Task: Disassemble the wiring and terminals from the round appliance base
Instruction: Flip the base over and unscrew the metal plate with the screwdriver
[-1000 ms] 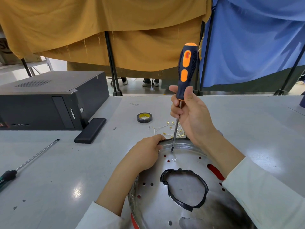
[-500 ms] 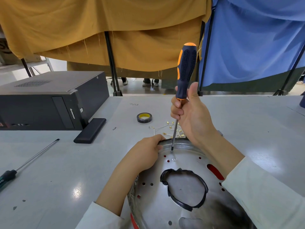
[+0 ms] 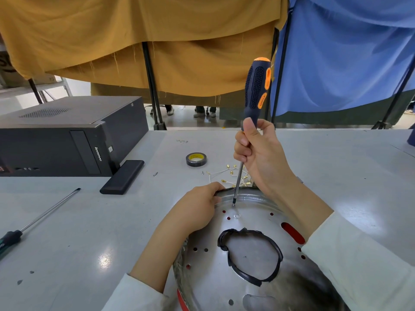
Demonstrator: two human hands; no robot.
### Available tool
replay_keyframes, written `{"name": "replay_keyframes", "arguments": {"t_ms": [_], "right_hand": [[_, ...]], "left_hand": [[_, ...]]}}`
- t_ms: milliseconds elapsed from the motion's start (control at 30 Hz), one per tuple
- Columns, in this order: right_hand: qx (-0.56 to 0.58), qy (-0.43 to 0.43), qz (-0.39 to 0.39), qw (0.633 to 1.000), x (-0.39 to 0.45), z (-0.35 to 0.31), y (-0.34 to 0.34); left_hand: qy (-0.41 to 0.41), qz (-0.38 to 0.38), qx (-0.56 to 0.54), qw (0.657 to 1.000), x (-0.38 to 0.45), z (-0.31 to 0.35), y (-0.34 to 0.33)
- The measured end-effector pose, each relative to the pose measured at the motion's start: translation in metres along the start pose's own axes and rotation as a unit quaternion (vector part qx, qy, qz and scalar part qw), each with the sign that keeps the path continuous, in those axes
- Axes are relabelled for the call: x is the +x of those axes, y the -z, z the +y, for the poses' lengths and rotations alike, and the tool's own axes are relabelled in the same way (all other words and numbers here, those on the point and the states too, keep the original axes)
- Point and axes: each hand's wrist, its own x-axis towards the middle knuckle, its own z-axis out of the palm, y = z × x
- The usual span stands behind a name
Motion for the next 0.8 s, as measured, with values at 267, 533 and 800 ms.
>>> {"name": "replay_keyframes", "arguments": {"t_ms": [267, 533, 800], "right_hand": [[0.034, -0.017, -0.047, 0.998, 0.0015, 0.0024, 0.0003], [0.026, 0.008, -0.019, 0.999, 0.0021, 0.0021, 0.0047], [0.004, -0.003, -0.014, 1.000, 0.0018, 0.0022, 0.0021]], "left_hand": [[-0.005, 0.001, 0.001, 1.000, 0.0003, -0.0007, 0.0001], [-0.007, 0.003, 0.003, 1.000, 0.0001, -0.0012, -0.0002], [-0.007, 0.004, 0.008, 1.000, 0.0006, -0.0007, -0.0003]]}}
